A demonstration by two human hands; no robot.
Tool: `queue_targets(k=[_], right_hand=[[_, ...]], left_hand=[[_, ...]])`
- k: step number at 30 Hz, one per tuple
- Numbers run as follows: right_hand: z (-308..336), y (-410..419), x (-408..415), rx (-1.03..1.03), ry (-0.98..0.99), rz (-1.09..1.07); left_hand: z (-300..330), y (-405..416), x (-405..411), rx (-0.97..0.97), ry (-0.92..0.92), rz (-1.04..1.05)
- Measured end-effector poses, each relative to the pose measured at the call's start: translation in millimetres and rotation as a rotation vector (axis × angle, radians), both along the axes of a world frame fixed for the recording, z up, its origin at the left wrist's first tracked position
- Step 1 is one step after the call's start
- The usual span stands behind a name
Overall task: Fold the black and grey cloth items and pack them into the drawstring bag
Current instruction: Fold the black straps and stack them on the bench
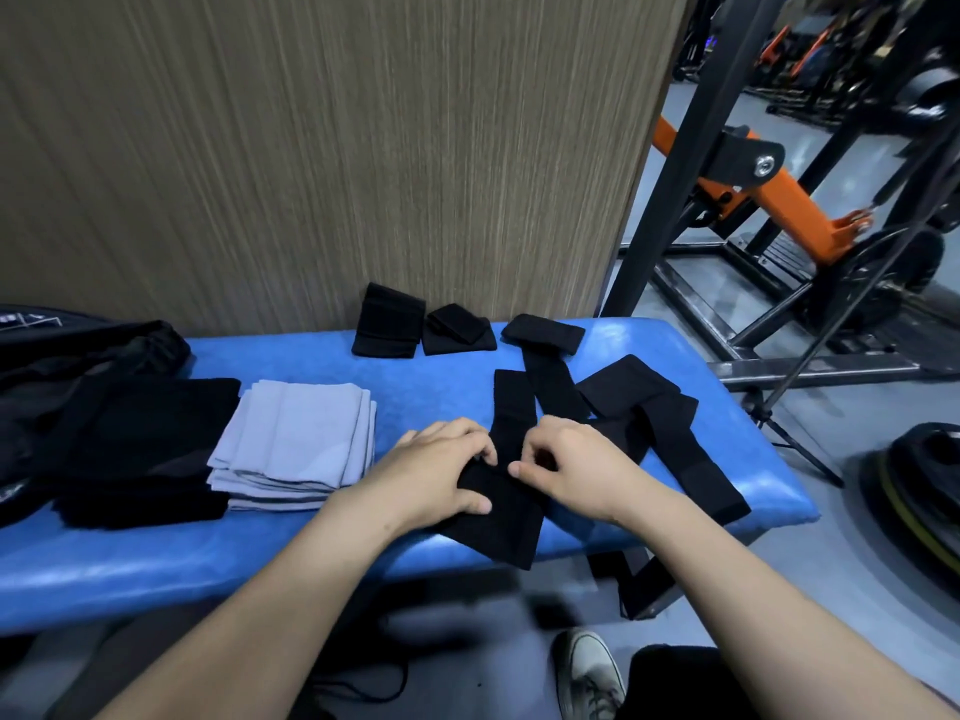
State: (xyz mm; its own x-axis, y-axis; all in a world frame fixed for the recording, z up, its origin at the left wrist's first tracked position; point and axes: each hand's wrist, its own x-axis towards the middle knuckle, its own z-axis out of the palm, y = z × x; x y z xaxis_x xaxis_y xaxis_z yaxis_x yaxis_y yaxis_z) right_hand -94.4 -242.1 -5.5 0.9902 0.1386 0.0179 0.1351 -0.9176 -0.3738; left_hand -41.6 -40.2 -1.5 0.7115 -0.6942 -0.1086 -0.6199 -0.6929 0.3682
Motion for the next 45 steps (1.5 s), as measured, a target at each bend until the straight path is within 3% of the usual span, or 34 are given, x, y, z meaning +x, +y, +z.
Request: queue_targets(k=[5,20,29,36,38,42,45], right_hand=[[-3,5,11,-0.048,-0.089,0.002],[6,24,9,-0.338,-0.011,0.104],[5,29,8,-0.249,0.049,0.119],[8,36,5,-0.056,0.068,0.124],[9,41,3,-0.018,0.047,0.127],[8,49,1,0.016,-0.045,0.097],[9,50,2,0.012,-0.118,0.057]], left_hand=[[1,11,1,0.002,-0.008,-0.012],[1,33,-1,0.008,-0.232,0.044],[6,30,-3,-0.059,-0.183,0.164],[13,26,-7,-0.231,-0.356,0.310],[14,22,-10,-0.299,-0.276,0.330],[23,20,-16,-0.622,0.127,0.327],[27,21,-17,-0.758,0.274,0.339]])
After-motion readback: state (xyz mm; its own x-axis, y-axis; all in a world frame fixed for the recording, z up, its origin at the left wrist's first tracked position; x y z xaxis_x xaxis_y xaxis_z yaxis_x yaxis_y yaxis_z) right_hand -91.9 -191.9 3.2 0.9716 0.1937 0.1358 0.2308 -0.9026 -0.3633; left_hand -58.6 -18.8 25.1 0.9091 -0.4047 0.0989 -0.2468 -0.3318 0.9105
